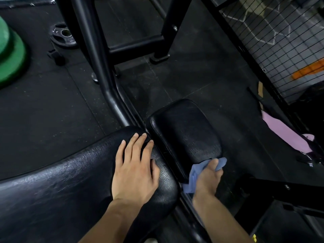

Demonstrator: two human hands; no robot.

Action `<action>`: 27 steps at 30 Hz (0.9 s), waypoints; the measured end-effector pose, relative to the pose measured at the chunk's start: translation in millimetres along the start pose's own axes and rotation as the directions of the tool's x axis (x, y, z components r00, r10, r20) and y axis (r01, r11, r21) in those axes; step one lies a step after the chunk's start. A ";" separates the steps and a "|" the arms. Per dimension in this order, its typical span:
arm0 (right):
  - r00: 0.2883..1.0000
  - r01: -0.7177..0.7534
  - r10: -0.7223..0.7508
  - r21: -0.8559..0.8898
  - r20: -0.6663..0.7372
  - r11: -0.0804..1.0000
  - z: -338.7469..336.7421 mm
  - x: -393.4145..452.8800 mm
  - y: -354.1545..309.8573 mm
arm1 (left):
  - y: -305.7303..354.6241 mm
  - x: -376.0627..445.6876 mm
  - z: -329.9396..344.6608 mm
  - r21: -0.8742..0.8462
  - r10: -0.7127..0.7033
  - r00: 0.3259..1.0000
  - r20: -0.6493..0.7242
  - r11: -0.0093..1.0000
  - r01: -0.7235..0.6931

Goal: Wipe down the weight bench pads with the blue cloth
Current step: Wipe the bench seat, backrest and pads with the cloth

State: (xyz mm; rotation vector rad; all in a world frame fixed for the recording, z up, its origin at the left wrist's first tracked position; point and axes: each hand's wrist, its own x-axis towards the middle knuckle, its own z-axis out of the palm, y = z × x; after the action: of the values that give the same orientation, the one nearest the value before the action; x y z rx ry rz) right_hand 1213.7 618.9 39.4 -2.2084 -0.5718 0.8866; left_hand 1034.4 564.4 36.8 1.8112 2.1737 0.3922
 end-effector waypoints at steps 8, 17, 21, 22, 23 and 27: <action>0.988 0.016 -0.021 0.036 0.151 0.999 -17.6 73.5 -26.3 | -1.0 -0.7 0.7 0.000 0.003 1.000 0.005 1.000 -0.003; 0.897 0.360 -0.161 -0.467 0.412 0.808 -5.9 103.3 -85.0 | 0.9 -0.2 -0.2 0.023 -0.004 1.000 0.012 1.000 0.004; 0.872 0.440 -0.187 -0.558 0.452 0.704 0.1 108.8 -92.1 | 1.8 -2.2 -1.8 0.072 0.005 1.000 0.028 0.997 -0.007; 0.865 0.460 -0.199 -0.570 0.461 0.681 2.6 111.3 -94.2 | 4.6 -1.8 -3.4 0.081 0.002 1.000 0.022 0.997 -0.004; 0.861 0.473 -0.204 -0.584 0.466 0.659 6.3 113.9 -96.9 | 9.5 0.5 -4.4 0.084 -0.001 1.000 0.009 0.996 0.000; 0.844 0.512 -0.217 -0.614 0.491 0.601 12.5 117.1 -101.9 | 36.8 19.3 3.0 0.028 0.013 1.000 -0.026 1.000 -0.012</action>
State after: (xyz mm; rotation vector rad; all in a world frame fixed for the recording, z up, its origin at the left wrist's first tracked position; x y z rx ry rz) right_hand 1268.8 763.5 56.7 -2.4237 -1.7899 0.9424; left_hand 1065.7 590.0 47.3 1.8448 2.1969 0.3922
